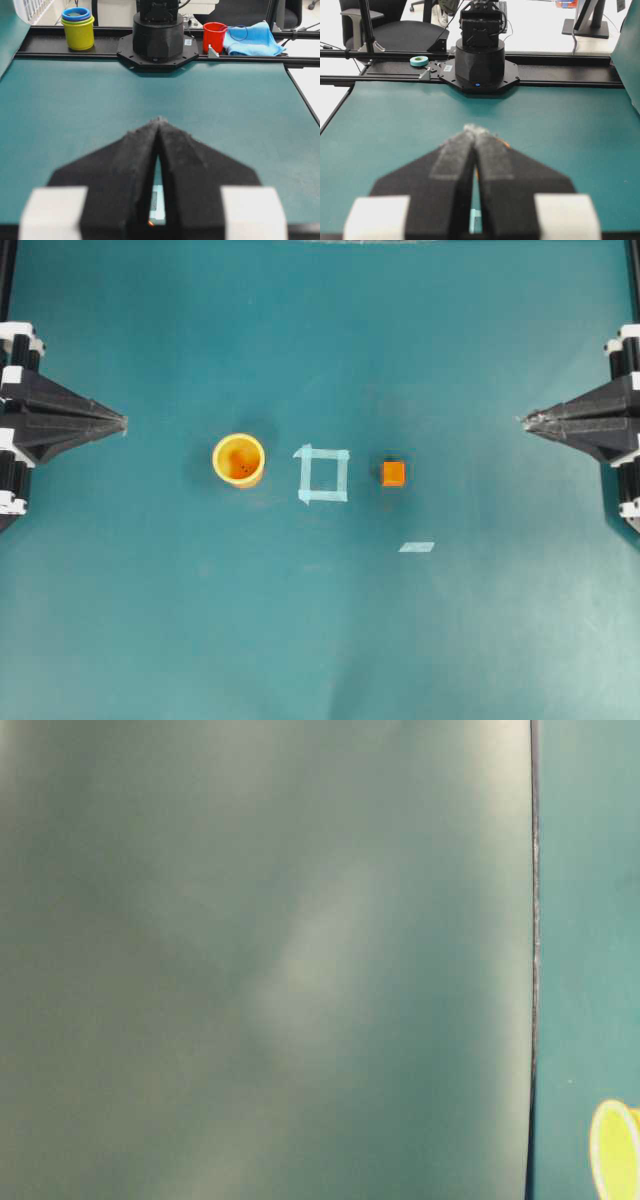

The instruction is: Move the cup forward with left arm.

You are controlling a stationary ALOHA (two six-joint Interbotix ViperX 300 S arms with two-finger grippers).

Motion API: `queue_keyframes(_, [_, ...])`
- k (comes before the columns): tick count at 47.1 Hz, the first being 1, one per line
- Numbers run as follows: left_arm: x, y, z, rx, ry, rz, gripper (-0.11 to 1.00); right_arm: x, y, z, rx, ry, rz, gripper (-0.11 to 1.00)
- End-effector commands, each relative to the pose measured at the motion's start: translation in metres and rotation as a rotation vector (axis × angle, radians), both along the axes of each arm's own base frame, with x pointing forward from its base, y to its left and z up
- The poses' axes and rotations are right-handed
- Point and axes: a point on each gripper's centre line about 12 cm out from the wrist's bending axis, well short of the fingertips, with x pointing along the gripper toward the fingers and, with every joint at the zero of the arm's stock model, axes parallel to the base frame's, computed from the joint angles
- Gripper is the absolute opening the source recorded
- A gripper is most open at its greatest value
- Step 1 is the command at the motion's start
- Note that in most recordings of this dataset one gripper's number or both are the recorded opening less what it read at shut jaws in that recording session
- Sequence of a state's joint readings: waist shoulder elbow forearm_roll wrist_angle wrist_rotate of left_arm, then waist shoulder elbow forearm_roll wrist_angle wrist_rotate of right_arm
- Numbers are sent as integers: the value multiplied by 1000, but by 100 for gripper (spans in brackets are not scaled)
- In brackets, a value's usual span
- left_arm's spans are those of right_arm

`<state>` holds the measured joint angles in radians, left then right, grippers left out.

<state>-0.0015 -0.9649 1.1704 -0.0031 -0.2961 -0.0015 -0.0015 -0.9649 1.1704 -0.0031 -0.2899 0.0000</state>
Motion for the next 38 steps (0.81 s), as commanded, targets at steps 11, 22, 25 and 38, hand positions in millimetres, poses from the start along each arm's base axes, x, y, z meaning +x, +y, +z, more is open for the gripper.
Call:
queue_keyframes(11, [0, 0, 0, 5, 48, -2, 0, 6, 0, 9, 5, 23, 2, 0])
queue_keyframes(22, [0, -1, 1, 9, 48, -3, 0, 7, 0, 9, 6, 28, -2, 0])
queue_keyframes(25, [0, 0, 0, 14, 49, -1, 0, 8, -1, 9, 6, 31, -5, 0])
queue_keyframes(38, [2, -1, -5, 14, 78, -3, 10, 20, -5, 3, 8, 69, -24, 0])
